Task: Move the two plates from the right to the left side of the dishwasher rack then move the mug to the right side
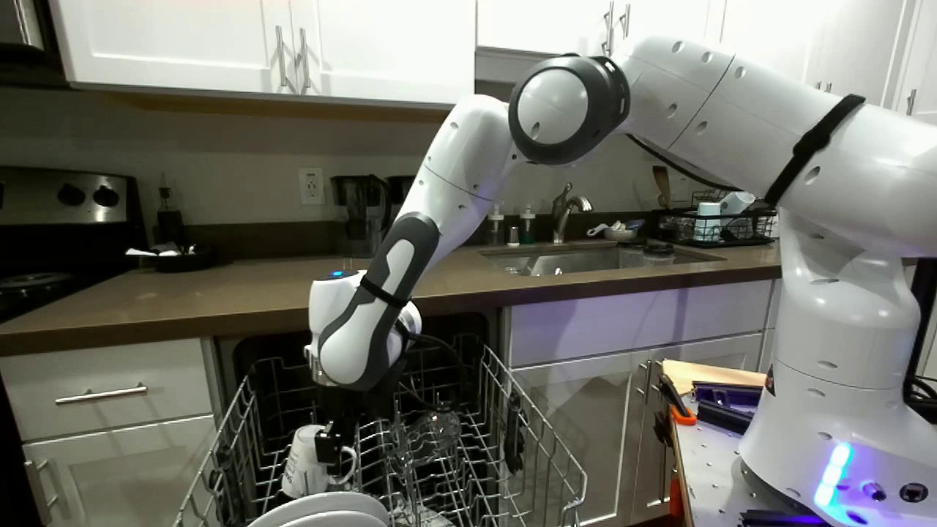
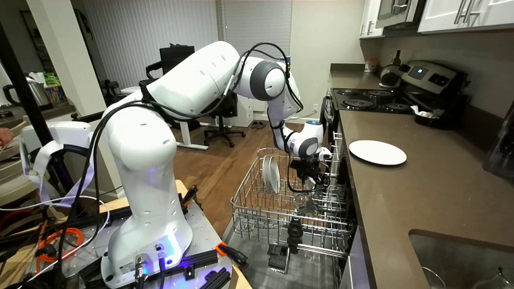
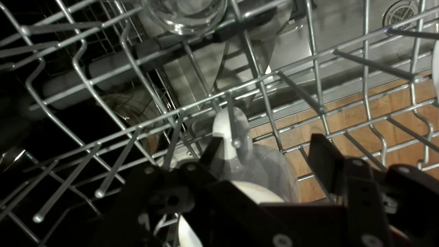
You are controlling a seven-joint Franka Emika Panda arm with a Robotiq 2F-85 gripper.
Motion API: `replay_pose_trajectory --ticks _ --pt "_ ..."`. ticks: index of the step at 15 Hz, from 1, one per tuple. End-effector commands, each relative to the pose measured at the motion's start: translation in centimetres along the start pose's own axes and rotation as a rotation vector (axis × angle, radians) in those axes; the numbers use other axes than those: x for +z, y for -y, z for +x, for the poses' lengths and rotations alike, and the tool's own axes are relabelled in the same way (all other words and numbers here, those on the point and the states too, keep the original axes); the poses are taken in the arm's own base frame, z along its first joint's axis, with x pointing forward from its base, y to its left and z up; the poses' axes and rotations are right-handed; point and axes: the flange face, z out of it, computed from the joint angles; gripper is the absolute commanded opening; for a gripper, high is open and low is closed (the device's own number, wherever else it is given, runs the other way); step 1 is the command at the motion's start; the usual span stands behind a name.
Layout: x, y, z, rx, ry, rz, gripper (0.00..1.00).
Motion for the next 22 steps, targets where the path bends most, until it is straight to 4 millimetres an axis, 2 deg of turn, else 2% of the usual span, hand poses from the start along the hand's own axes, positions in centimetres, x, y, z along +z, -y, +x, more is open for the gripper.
replay_pose_trajectory --ticks 1,7,11,13,15,16,17,20,22 --pt "-0.9 0.5 0.1 0.005 -0.007 -0.015 0.7" --pt "-1.1 0.7 0.4 0.004 -0.018 -0.036 0.75" --pt "-0.5 0.1 0.3 -0.004 -0.008 -0.073 0.7" --pt "-0.4 -0.3 0.2 0.0 -0.004 -0.086 0.71" --pt "-0.1 -0.5 0.1 0.002 0.006 -0.072 0.57" --pt "0.1 -0.5 0.1 0.004 0.009 -0.062 0.42" --pt "0.2 -0.5 0.1 0.006 0.012 -0.057 0.36" --pt "0.7 -0.6 0.0 0.008 0.018 -0.048 0.31" --pt "1.0 -0.6 -0.1 0.008 0.022 -0.045 0.41"
